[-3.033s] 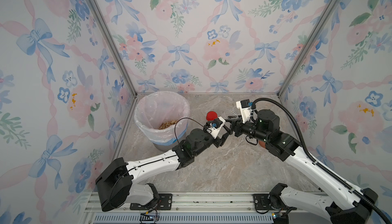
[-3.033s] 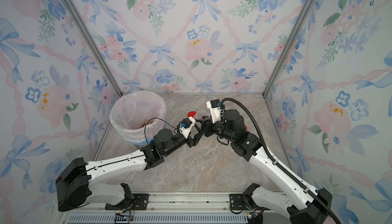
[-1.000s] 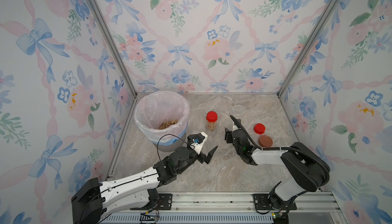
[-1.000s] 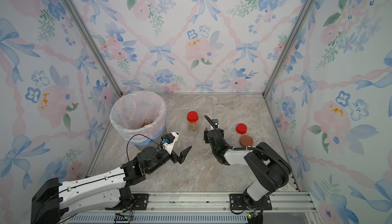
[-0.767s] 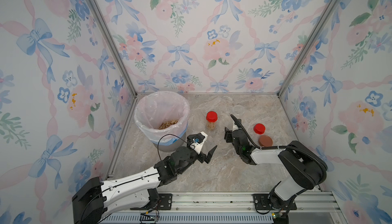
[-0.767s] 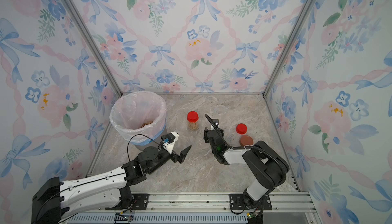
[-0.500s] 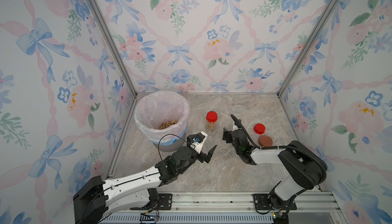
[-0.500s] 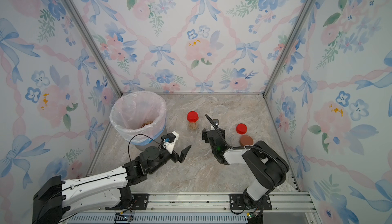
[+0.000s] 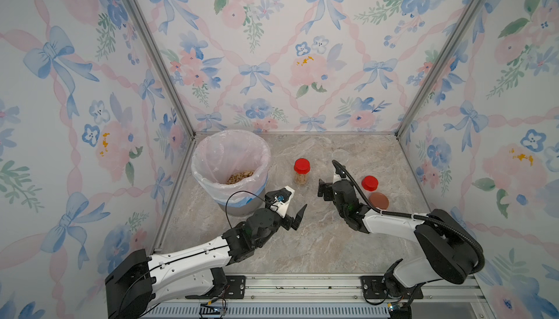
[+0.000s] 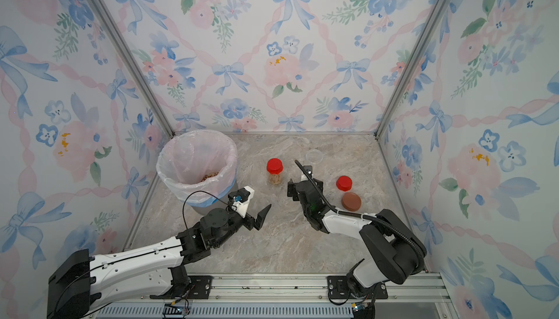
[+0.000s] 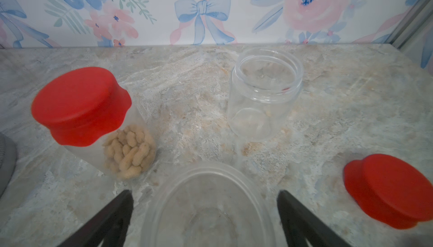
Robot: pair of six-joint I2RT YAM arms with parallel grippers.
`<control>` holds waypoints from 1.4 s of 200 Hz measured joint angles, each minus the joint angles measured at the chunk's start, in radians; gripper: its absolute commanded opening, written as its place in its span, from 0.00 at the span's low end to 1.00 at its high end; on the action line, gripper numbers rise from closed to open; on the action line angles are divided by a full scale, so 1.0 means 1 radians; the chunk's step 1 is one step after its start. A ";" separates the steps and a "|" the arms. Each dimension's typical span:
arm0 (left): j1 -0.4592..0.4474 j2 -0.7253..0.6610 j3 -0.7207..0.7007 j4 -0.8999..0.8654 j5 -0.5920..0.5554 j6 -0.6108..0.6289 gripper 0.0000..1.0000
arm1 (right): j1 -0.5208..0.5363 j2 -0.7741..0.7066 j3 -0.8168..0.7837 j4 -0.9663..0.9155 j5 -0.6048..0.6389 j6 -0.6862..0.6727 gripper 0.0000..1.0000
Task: Empty moldy peanuts from jars
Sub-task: Place the jar at the center of the board, then pick up the jar from the center of the board.
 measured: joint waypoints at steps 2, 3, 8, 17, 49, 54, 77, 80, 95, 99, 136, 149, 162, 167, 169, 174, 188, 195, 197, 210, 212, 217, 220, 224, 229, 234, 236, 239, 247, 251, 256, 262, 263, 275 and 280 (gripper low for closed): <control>0.000 0.002 0.000 0.000 -0.003 0.000 0.98 | 0.001 -0.007 0.001 -0.005 0.001 -0.001 0.97; 0.000 0.003 0.000 0.000 -0.004 0.000 0.98 | 0.001 -0.009 0.001 -0.006 0.001 -0.002 0.97; 0.000 0.006 0.000 0.000 -0.010 0.000 0.98 | 0.004 -0.026 0.003 -0.018 0.002 -0.006 0.98; 0.000 0.016 0.000 0.000 -0.022 0.000 0.98 | 0.006 -0.051 0.007 -0.037 0.005 -0.013 0.97; 0.000 0.059 0.000 0.000 -0.068 -0.014 0.98 | 0.018 -0.103 0.033 -0.094 0.011 -0.044 0.98; 0.000 0.065 0.000 0.000 -0.071 -0.014 0.98 | 0.019 -0.105 0.042 -0.108 0.009 -0.049 0.97; 0.000 0.084 0.000 0.000 -0.063 -0.014 0.98 | 0.019 -0.103 0.118 -0.174 -0.014 -0.068 0.97; 0.000 0.085 0.000 0.000 -0.062 -0.014 0.98 | 0.019 -0.101 0.130 -0.182 -0.019 -0.071 0.97; 0.000 0.094 0.005 0.000 -0.057 -0.014 0.98 | 0.019 -0.068 0.215 -0.208 -0.049 -0.079 0.98; 0.000 0.098 0.008 0.000 -0.055 -0.014 0.98 | 0.019 -0.055 0.241 -0.220 -0.060 -0.082 0.98; 0.000 0.153 0.033 0.007 -0.035 -0.014 0.98 | 0.019 0.097 0.455 -0.306 -0.140 -0.100 0.98; 0.000 0.162 0.035 0.006 -0.021 -0.014 0.98 | 0.018 0.151 0.507 -0.335 -0.163 -0.103 0.98; 0.000 0.164 0.035 0.007 -0.017 -0.013 0.98 | 0.016 0.203 0.538 -0.351 -0.185 -0.104 0.98; 0.000 0.164 0.035 0.007 -0.017 -0.011 0.98 | 0.015 0.221 0.547 -0.359 -0.196 -0.104 0.98; 0.000 0.164 0.035 0.007 -0.017 -0.011 0.98 | 0.014 0.229 0.551 -0.361 -0.198 -0.104 0.97; 0.000 0.164 0.035 0.007 -0.018 -0.011 0.98 | 0.010 0.247 0.558 -0.368 -0.207 -0.104 0.98; 0.000 0.164 0.035 0.007 -0.021 -0.010 0.98 | 0.006 0.296 0.581 -0.392 -0.227 -0.104 0.97; 0.000 0.164 0.035 0.007 -0.021 -0.010 0.98 | 0.003 0.315 0.592 -0.401 -0.238 -0.103 0.98; 0.000 0.164 0.035 0.007 -0.021 -0.010 0.98 | 0.003 0.321 0.595 -0.404 -0.241 -0.103 0.98; 0.000 0.163 0.035 0.008 -0.021 -0.010 0.98 | -0.005 0.353 0.617 -0.417 -0.253 -0.103 0.98; 0.000 0.163 0.035 0.008 -0.021 -0.010 0.98 | -0.005 0.358 0.620 -0.418 -0.256 -0.103 0.98; 0.000 0.162 0.035 0.008 -0.021 -0.010 0.98 | -0.008 0.366 0.628 -0.421 -0.259 -0.103 0.98; 0.000 0.161 0.035 0.008 -0.021 -0.010 0.98 | -0.010 0.372 0.632 -0.422 -0.262 -0.103 0.98; 0.000 0.160 0.035 0.008 -0.024 -0.010 0.98 | -0.011 0.378 0.638 -0.421 -0.264 -0.103 0.98; 0.000 0.158 0.035 0.010 -0.029 -0.011 0.98 | -0.012 0.385 0.644 -0.421 -0.267 -0.103 0.97; 0.000 0.158 0.035 0.011 -0.035 -0.011 0.98 | -0.013 0.391 0.650 -0.422 -0.270 -0.103 0.97; 0.000 0.157 0.035 0.013 -0.037 -0.011 0.98 | -0.014 0.394 0.652 -0.421 -0.270 -0.103 0.97; 0.000 0.156 0.035 0.015 -0.041 -0.011 0.98 | -0.016 0.396 0.655 -0.421 -0.273 -0.103 0.98; 0.000 0.153 0.034 0.019 -0.048 -0.011 0.98 | -0.016 0.404 0.662 -0.422 -0.277 -0.102 0.97; 0.000 0.151 0.034 0.020 -0.052 -0.011 0.98 | -0.017 0.408 0.665 -0.422 -0.280 -0.101 0.97; 0.000 0.150 0.034 0.023 -0.056 -0.010 0.98 | -0.017 0.412 0.668 -0.421 -0.282 -0.100 0.97; 0.000 0.148 0.033 0.026 -0.060 -0.010 0.98 | -0.017 0.416 0.671 -0.422 -0.285 -0.100 0.98; 0.000 0.148 0.033 0.026 -0.060 -0.010 0.98 | -0.017 0.417 0.672 -0.422 -0.285 -0.100 0.98; 0.000 0.144 0.032 0.031 -0.066 -0.010 0.98 | -0.017 0.427 0.678 -0.422 -0.289 -0.099 0.98; 0.000 0.143 0.032 0.031 -0.066 -0.010 0.98 | -0.017 0.432 0.680 -0.422 -0.289 -0.099 0.98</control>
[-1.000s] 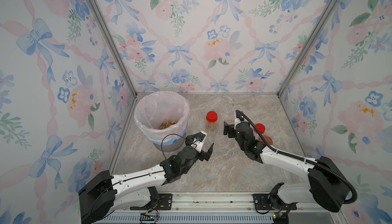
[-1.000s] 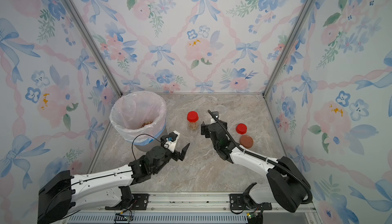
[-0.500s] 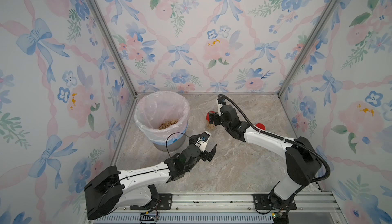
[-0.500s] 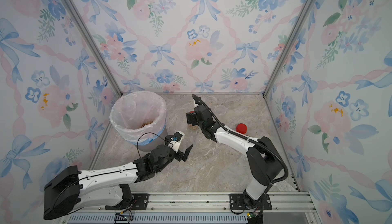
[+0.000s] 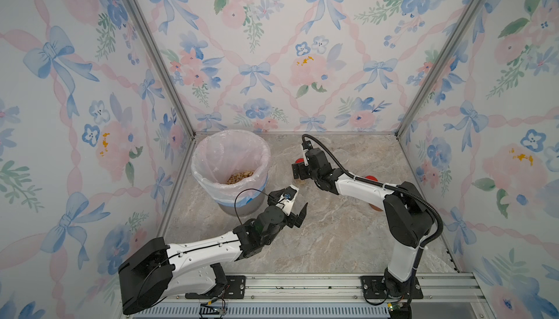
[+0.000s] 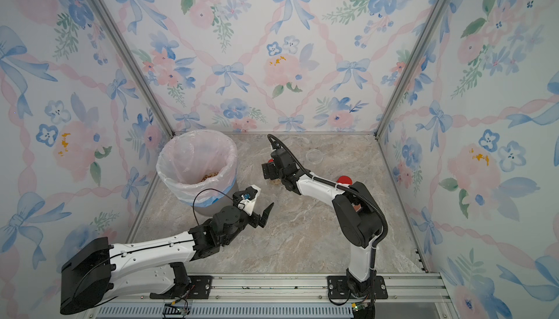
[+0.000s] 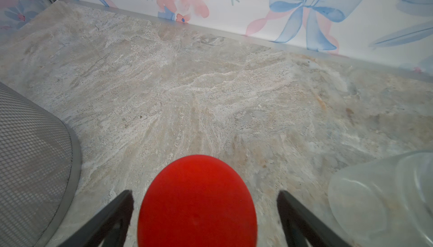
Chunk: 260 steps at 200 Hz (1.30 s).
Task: Empty moldy peanuts from jars
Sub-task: Pick up the jar from the center of the board.
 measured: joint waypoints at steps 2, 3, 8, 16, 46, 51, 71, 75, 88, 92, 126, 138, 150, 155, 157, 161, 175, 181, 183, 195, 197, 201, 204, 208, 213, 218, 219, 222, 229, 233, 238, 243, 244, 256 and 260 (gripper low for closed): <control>0.000 -0.001 0.000 0.000 -0.001 0.000 0.98 | 0.000 0.002 0.000 0.000 0.000 0.000 0.97; 0.000 -0.001 0.000 0.000 -0.001 0.000 0.98 | 0.000 0.002 0.000 0.000 0.000 0.000 0.97; 0.000 -0.002 0.000 0.000 -0.004 0.003 0.98 | 0.000 0.007 0.001 0.000 0.000 0.000 0.98; 0.000 -0.006 -0.002 0.003 -0.006 0.003 0.98 | 0.000 0.014 0.002 0.000 0.000 0.002 0.98; 0.005 -0.019 -0.008 0.003 -0.006 0.006 0.98 | 0.000 0.035 0.002 -0.005 0.000 0.007 0.98; 0.006 -0.021 -0.009 0.003 -0.006 0.006 0.98 | 0.000 0.038 0.003 -0.006 0.000 0.007 0.98; 0.010 -0.026 -0.010 0.004 -0.007 0.006 0.98 | 0.000 0.051 0.007 -0.006 0.000 0.008 0.98; 0.011 -0.027 -0.011 0.004 -0.007 0.006 0.98 | 0.000 0.053 0.007 -0.006 0.000 0.009 0.98; 0.012 -0.032 -0.013 0.005 -0.008 0.007 0.98 | 0.000 0.059 0.008 -0.006 0.000 0.013 0.99; 0.013 -0.033 -0.014 0.005 -0.008 0.007 0.98 | 0.000 0.060 0.008 -0.006 0.000 0.014 0.99; 0.013 -0.037 -0.018 0.007 -0.008 0.007 0.98 | -0.006 0.068 0.028 -0.010 -0.008 0.016 0.96; 0.014 -0.037 -0.019 0.007 -0.011 0.007 0.98 | -0.008 0.073 0.036 -0.009 -0.008 0.021 0.93; 0.016 -0.037 -0.019 0.008 -0.012 0.007 0.98 | -0.010 0.079 0.039 -0.009 -0.014 0.026 0.91; 0.018 -0.037 -0.019 0.007 -0.014 0.007 0.98 | -0.010 0.081 0.039 -0.009 -0.018 0.026 0.90; 0.018 -0.037 -0.019 0.007 -0.014 0.007 0.98 | -0.011 0.082 0.039 -0.010 -0.020 0.027 0.90; 0.020 -0.037 -0.019 0.007 -0.015 0.007 0.98 | -0.011 0.085 0.039 -0.010 -0.023 0.027 0.90; 0.024 -0.037 -0.019 0.008 -0.015 0.008 0.98 | -0.012 0.094 0.039 -0.010 -0.027 0.028 0.89; 0.026 -0.037 -0.019 0.009 -0.015 0.011 0.98 | -0.012 0.097 0.039 -0.010 -0.030 0.030 0.87; 0.026 -0.037 -0.019 0.010 -0.015 0.011 0.98 | -0.012 0.098 0.039 -0.010 -0.031 0.030 0.87; 0.029 -0.037 -0.019 0.014 -0.016 0.016 0.98 | -0.012 0.101 0.039 -0.010 -0.034 0.033 0.83; 0.029 -0.037 -0.019 0.014 -0.016 0.016 0.98 | -0.012 0.101 0.039 -0.010 -0.034 0.034 0.82; 0.029 -0.037 -0.019 0.015 -0.018 0.018 0.98 | -0.012 0.101 0.039 -0.010 -0.036 0.035 0.81; 0.030 -0.037 -0.019 0.016 -0.018 0.019 0.98 | -0.012 0.101 0.039 -0.010 -0.038 0.036 0.80; 0.031 -0.037 -0.019 0.016 -0.018 0.022 0.98 | -0.012 0.101 0.039 -0.009 -0.039 0.035 0.78; 0.033 -0.037 -0.019 0.016 -0.019 0.023 0.98 | -0.012 0.101 0.039 -0.008 -0.039 0.033 0.75; 0.034 -0.037 -0.019 0.016 -0.019 0.024 0.98 | -0.012 0.101 0.039 -0.007 -0.041 0.036 0.72; 0.035 -0.037 -0.019 0.017 -0.019 0.025 0.98 | -0.012 0.101 0.039 -0.007 -0.042 0.034 0.72; 0.037 -0.037 -0.019 0.018 -0.020 0.026 0.98 | -0.013 0.101 0.039 -0.006 -0.043 0.038 0.70; 0.039 -0.037 -0.019 0.022 -0.021 0.027 0.98 | -0.013 0.101 0.039 -0.006 -0.044 0.039 0.66; 0.039 -0.037 -0.019 0.023 -0.021 0.030 0.98 | -0.013 0.101 0.039 -0.006 -0.049 0.034 0.63; 0.039 -0.037 -0.019 0.024 -0.022 0.031 0.98 | -0.013 0.101 0.039 -0.006 -0.050 0.034 0.60; 0.040 -0.037 -0.019 0.026 -0.021 0.034 0.98 | -0.013 0.101 0.039 -0.006 -0.050 0.035 0.58; 0.040 -0.037 -0.019 0.027 -0.022 0.034 0.98 | -0.013 0.101 0.039 -0.006 -0.051 0.035 0.58; 0.040 -0.037 -0.019 0.031 -0.021 0.042 0.98 | -0.013 0.101 0.039 -0.006 -0.052 0.034 0.55; 0.040 -0.037 -0.019 0.031 -0.021 0.045 0.98 | -0.014 0.101 0.039 -0.006 -0.053 0.034 0.53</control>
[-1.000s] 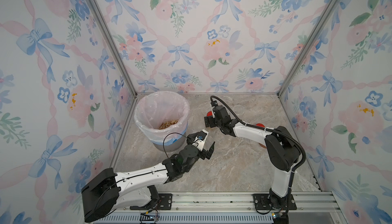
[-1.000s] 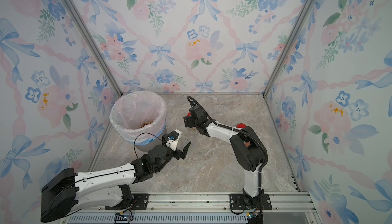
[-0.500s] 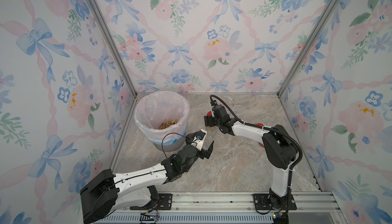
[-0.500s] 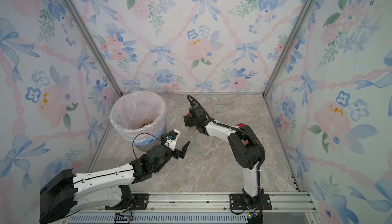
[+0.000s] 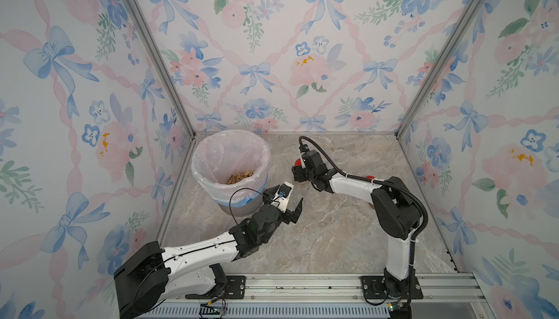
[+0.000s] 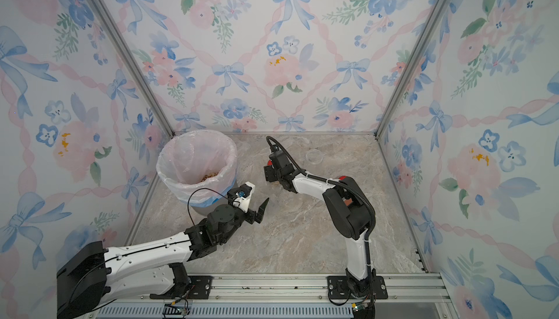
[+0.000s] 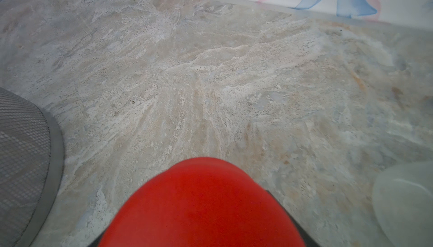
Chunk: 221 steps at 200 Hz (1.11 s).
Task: Empty moldy peanuts from jars
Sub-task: Pick up the jar from the center of the board.
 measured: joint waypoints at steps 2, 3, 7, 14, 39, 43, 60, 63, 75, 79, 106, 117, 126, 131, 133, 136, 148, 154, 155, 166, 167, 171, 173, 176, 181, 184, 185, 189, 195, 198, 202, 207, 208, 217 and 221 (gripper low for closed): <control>0.000 0.000 0.000 0.000 0.000 0.002 0.98 | 0.000 0.000 0.000 0.000 0.000 0.000 0.53; 0.000 0.000 0.000 0.000 0.000 0.003 0.98 | 0.000 0.000 0.000 0.000 0.000 0.000 0.52; 0.000 0.000 0.000 0.000 0.002 0.005 0.98 | 0.000 0.000 0.000 0.000 0.000 0.000 0.52; 0.000 0.000 -0.001 0.002 0.006 0.011 0.98 | -0.001 0.000 0.000 0.000 -0.003 0.000 0.51; 0.002 0.000 -0.002 0.005 0.027 0.026 0.98 | -0.005 -0.004 0.000 -0.005 -0.010 0.000 0.49; 0.002 0.000 -0.002 0.006 0.028 0.027 0.98 | -0.006 -0.005 0.000 -0.008 -0.011 0.000 0.49; 0.009 0.005 -0.002 0.009 0.044 0.039 0.98 | -0.011 -0.023 0.000 -0.036 -0.026 0.010 0.48; 0.011 0.006 -0.001 0.010 0.047 0.042 0.98 | -0.013 -0.027 0.000 -0.041 -0.030 0.013 0.48; 0.012 0.019 0.000 0.011 0.064 0.069 0.98 | -0.019 -0.056 0.000 -0.069 -0.039 0.023 0.47; 0.012 0.024 0.001 0.014 0.069 0.080 0.98 | -0.021 -0.069 0.000 -0.078 -0.042 0.026 0.47; 0.012 0.050 0.002 0.042 0.104 0.166 0.98 | -0.047 -0.192 0.003 -0.168 -0.092 0.063 0.47; 0.014 0.057 0.002 0.076 0.123 0.203 0.98 | -0.064 -0.246 0.011 -0.209 -0.126 0.085 0.48; 0.020 0.067 0.005 0.105 0.140 0.224 0.98 | -0.081 -0.294 0.013 -0.233 -0.154 0.103 0.48; 0.027 0.075 0.009 0.120 0.151 0.235 0.98 | -0.092 -0.321 0.013 -0.248 -0.175 0.114 0.48; 0.031 0.080 0.013 0.125 0.153 0.237 0.98 | -0.095 -0.329 0.013 -0.251 -0.179 0.117 0.48; 0.035 0.086 0.017 0.129 0.158 0.240 0.98 | -0.101 -0.347 0.013 -0.260 -0.191 0.125 0.48; 0.063 0.124 0.050 0.150 0.170 0.246 0.98 | -0.117 -0.402 0.013 -0.283 -0.228 0.143 0.48; 0.074 0.143 0.069 0.157 0.178 0.246 0.98 | -0.126 -0.431 0.009 -0.290 -0.245 0.153 0.48; 0.077 0.147 0.074 0.158 0.180 0.246 0.98 | -0.126 -0.434 0.009 -0.291 -0.247 0.154 0.48; 0.097 0.181 0.112 0.172 0.199 0.243 0.98 | -0.134 -0.478 0.000 -0.304 -0.277 0.169 0.48; 0.099 0.186 0.117 0.174 0.201 0.243 0.98 | -0.134 -0.481 0.000 -0.305 -0.278 0.171 0.48; 0.103 0.195 0.127 0.179 0.206 0.243 0.98 | -0.134 -0.495 -0.004 -0.309 -0.290 0.175 0.48; 0.105 0.201 0.134 0.182 0.210 0.242 0.98 | -0.134 -0.502 -0.006 -0.312 -0.296 0.178 0.48; 0.107 0.209 0.143 0.187 0.216 0.243 0.98 | -0.134 -0.510 -0.010 -0.314 -0.303 0.181 0.48; 0.109 0.220 0.153 0.197 0.224 0.243 0.98 | -0.132 -0.524 -0.015 -0.319 -0.316 0.185 0.48; 0.109 0.224 0.156 0.204 0.229 0.243 0.98 | -0.131 -0.531 -0.019 -0.323 -0.322 0.190 0.48; 0.109 0.226 0.158 0.208 0.230 0.243 0.98 | -0.130 -0.534 -0.020 -0.326 -0.325 0.192 0.48; 0.109 0.235 0.163 0.218 0.238 0.244 0.98 | -0.129 -0.543 -0.025 -0.330 -0.333 0.195 0.48; 0.109 0.243 0.167 0.231 0.249 0.248 0.98 | -0.126 -0.555 -0.034 -0.336 -0.346 0.201 0.48; 0.109 0.248 0.170 0.237 0.255 0.249 0.98 | -0.126 -0.560 -0.038 -0.338 -0.352 0.203 0.48; 0.109 0.255 0.172 0.242 0.262 0.253 0.98 | -0.123 -0.568 -0.046 -0.339 -0.358 0.208 0.48; 0.109 0.263 0.175 0.248 0.269 0.257 0.98 | -0.121 -0.576 -0.054 -0.341 -0.365 0.212 0.48; 0.109 0.264 0.175 0.249 0.270 0.258 0.98 | -0.121 -0.577 -0.055 -0.341 -0.366 0.212 0.48; 0.109 0.278 0.180 0.259 0.280 0.269 0.98 | -0.119 -0.591 -0.071 -0.344 -0.376 0.218 0.48; 0.109 0.284 0.180 0.262 0.283 0.273 0.98 | -0.117 -0.596 -0.078 -0.344 -0.380 0.221 0.48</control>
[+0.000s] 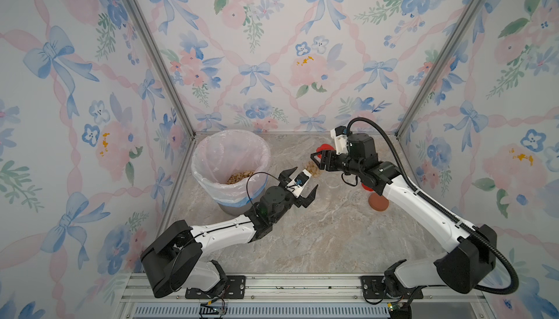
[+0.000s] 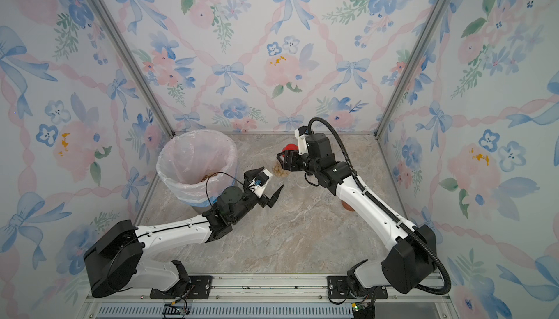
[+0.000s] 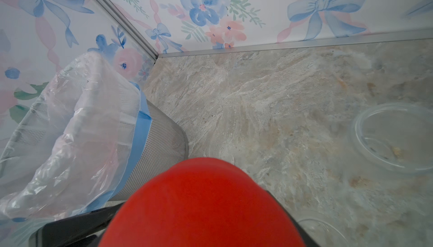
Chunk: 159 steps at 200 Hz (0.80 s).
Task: Empty moldy peanuts from jars
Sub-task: Pick up the jar from the center of the board.
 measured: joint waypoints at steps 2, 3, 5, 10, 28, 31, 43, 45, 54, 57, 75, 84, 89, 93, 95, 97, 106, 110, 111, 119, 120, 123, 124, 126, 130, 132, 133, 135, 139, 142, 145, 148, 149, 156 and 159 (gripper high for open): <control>0.000 0.001 0.000 0.000 0.001 0.001 0.98 | 0.001 -0.002 -0.003 0.000 -0.002 0.001 0.48; 0.000 0.003 0.000 0.000 0.003 0.002 0.98 | 0.001 -0.003 -0.005 0.000 -0.002 0.002 0.48; 0.000 0.004 0.001 0.000 0.004 0.003 0.98 | 0.001 -0.005 -0.007 -0.002 -0.004 0.002 0.48; 0.000 0.008 0.001 0.000 0.006 0.007 0.98 | 0.002 -0.011 -0.014 -0.003 -0.009 0.005 0.48; 0.000 0.016 0.003 -0.002 0.011 0.019 0.98 | 0.008 -0.021 -0.030 -0.004 -0.022 0.016 0.48; 0.000 0.016 0.005 -0.002 0.011 0.020 0.98 | 0.008 -0.022 -0.032 -0.003 -0.024 0.016 0.48; 0.000 0.021 0.018 -0.001 0.014 0.023 0.98 | 0.015 -0.025 -0.037 -0.004 -0.033 0.023 0.48; 0.000 0.021 0.021 0.000 0.013 0.024 0.98 | 0.016 -0.026 -0.038 -0.004 -0.036 0.024 0.48; 0.000 0.024 0.030 0.006 0.013 0.027 0.98 | 0.023 -0.026 -0.038 -0.003 -0.039 0.027 0.48; 0.000 0.024 0.034 0.009 0.013 0.029 0.98 | 0.026 -0.026 -0.038 -0.003 -0.039 0.027 0.48; 0.000 0.040 0.053 0.023 0.009 0.030 0.98 | 0.042 -0.031 -0.039 -0.003 -0.042 0.034 0.48; 0.000 0.051 0.062 0.026 0.006 0.030 0.98 | 0.049 -0.036 -0.041 -0.002 -0.045 0.035 0.48; 0.000 0.058 0.066 0.027 0.005 0.030 0.98 | 0.053 -0.042 -0.044 0.000 -0.045 0.039 0.48; 0.000 0.065 0.070 0.027 0.005 0.031 0.98 | 0.055 -0.047 -0.046 0.000 -0.045 0.039 0.48; 0.000 0.068 0.072 0.027 0.005 0.031 0.98 | 0.055 -0.049 -0.048 0.000 -0.046 0.039 0.48; 0.000 0.071 0.073 0.027 0.005 0.033 0.98 | 0.056 -0.051 -0.049 0.000 -0.046 0.039 0.48; 0.000 0.081 0.077 0.027 0.005 0.035 0.98 | 0.060 -0.064 -0.053 0.000 -0.045 0.040 0.48; 0.000 0.085 0.078 0.028 0.006 0.035 0.98 | 0.060 -0.069 -0.054 0.000 -0.045 0.041 0.48; 0.000 0.086 0.078 0.030 0.006 0.035 0.98 | 0.061 -0.071 -0.054 0.000 -0.043 0.041 0.48; 0.000 0.089 0.080 0.032 0.004 0.037 0.98 | 0.061 -0.080 -0.056 0.000 -0.044 0.042 0.48; 0.000 0.089 0.080 0.033 0.003 0.037 0.98 | 0.061 -0.081 -0.056 0.000 -0.044 0.042 0.48; 0.000 0.089 0.080 0.033 0.002 0.037 0.98 | 0.061 -0.083 -0.056 0.000 -0.043 0.042 0.48; 0.000 0.089 0.081 0.034 0.002 0.037 0.98 | 0.061 -0.084 -0.056 0.000 -0.042 0.042 0.49; 0.000 0.090 0.081 0.035 0.002 0.037 0.98 | 0.061 -0.085 -0.056 0.000 -0.042 0.042 0.49; 0.000 0.090 0.081 0.035 0.002 0.037 0.98 | 0.061 -0.089 -0.056 0.000 -0.043 0.042 0.49; 0.001 0.090 0.082 0.035 0.002 0.037 0.98 | 0.061 -0.090 -0.056 0.000 -0.043 0.042 0.49; 0.001 0.090 0.082 0.035 0.002 0.037 0.98 | 0.061 -0.090 -0.056 0.000 -0.043 0.042 0.49; 0.002 0.090 0.082 0.035 0.002 0.037 0.98 | 0.061 -0.092 -0.056 0.000 -0.043 0.042 0.49; 0.002 0.090 0.083 0.036 0.002 0.037 0.98 | 0.062 -0.093 -0.056 0.000 -0.043 0.042 0.49; 0.002 0.090 0.083 0.036 0.001 0.037 0.98 | 0.063 -0.095 -0.056 0.000 -0.044 0.042 0.49; 0.002 0.090 0.083 0.036 0.000 0.037 0.98 | 0.063 -0.095 -0.056 0.000 -0.045 0.042 0.49; 0.002 0.090 0.083 0.036 -0.002 0.037 0.98 | 0.063 -0.096 -0.056 0.000 -0.045 0.042 0.49; 0.002 0.090 0.083 0.036 -0.002 0.037 0.98 | 0.063 -0.096 -0.056 0.000 -0.045 0.042 0.49; 0.002 0.090 0.083 0.036 -0.003 0.037 0.98 | 0.064 -0.096 -0.056 0.000 -0.045 0.042 0.49; 0.002 0.090 0.083 0.036 -0.005 0.037 0.98 | 0.064 -0.096 -0.056 0.000 -0.045 0.042 0.49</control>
